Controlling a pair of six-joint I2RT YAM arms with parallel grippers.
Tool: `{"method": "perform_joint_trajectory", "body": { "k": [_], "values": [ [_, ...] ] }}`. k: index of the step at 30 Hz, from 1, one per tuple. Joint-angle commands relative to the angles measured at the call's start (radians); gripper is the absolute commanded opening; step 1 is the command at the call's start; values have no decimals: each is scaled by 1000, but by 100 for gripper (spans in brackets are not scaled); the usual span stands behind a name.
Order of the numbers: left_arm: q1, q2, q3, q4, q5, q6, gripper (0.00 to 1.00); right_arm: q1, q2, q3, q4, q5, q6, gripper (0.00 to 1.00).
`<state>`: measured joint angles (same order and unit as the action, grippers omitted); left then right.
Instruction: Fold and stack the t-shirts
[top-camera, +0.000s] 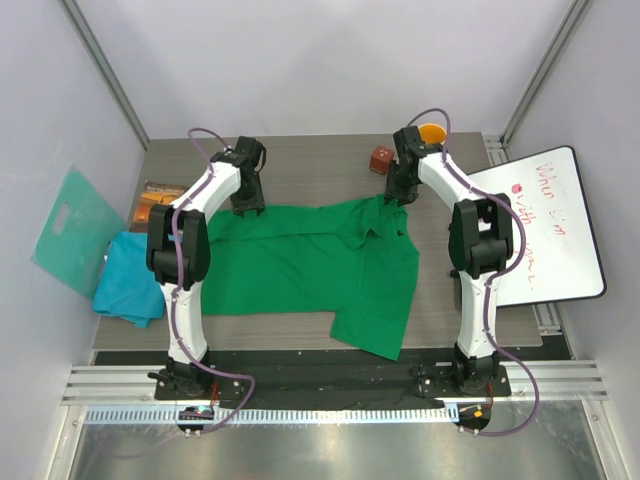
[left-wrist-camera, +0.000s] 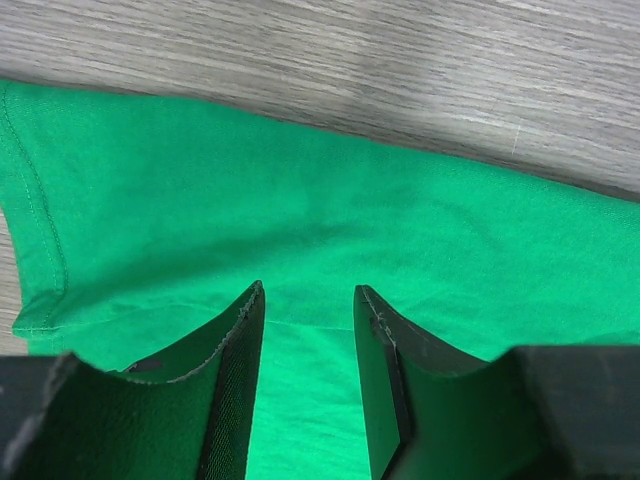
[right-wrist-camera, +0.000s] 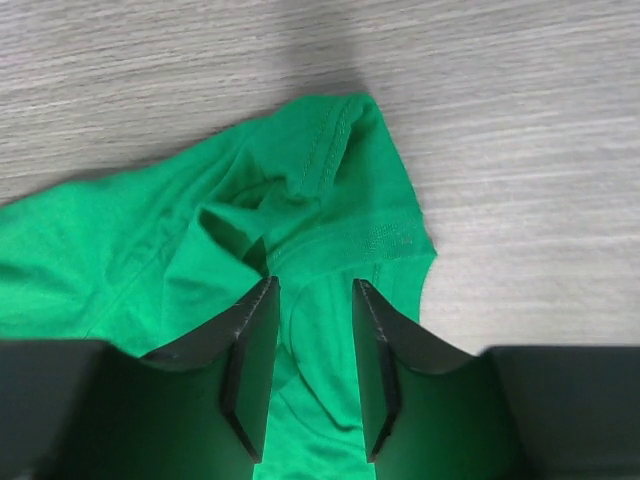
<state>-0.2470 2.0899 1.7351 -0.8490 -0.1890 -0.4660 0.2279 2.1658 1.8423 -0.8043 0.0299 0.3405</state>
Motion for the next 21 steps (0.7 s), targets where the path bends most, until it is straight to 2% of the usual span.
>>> {"method": "perform_joint_trajectory", "body": {
  "k": [1,10,21],
  "values": [
    [-5,-8,24,5,5,12,42,5,-58,-81,137,-16,-28,43],
    [-6,-8,18,-22,8,24,41,4,-55,-183,316,-133,-29,47],
    [-17,-7,12,-33,10,26,40,1,-51,-129,333,-133,-51,47]
  ]
}}
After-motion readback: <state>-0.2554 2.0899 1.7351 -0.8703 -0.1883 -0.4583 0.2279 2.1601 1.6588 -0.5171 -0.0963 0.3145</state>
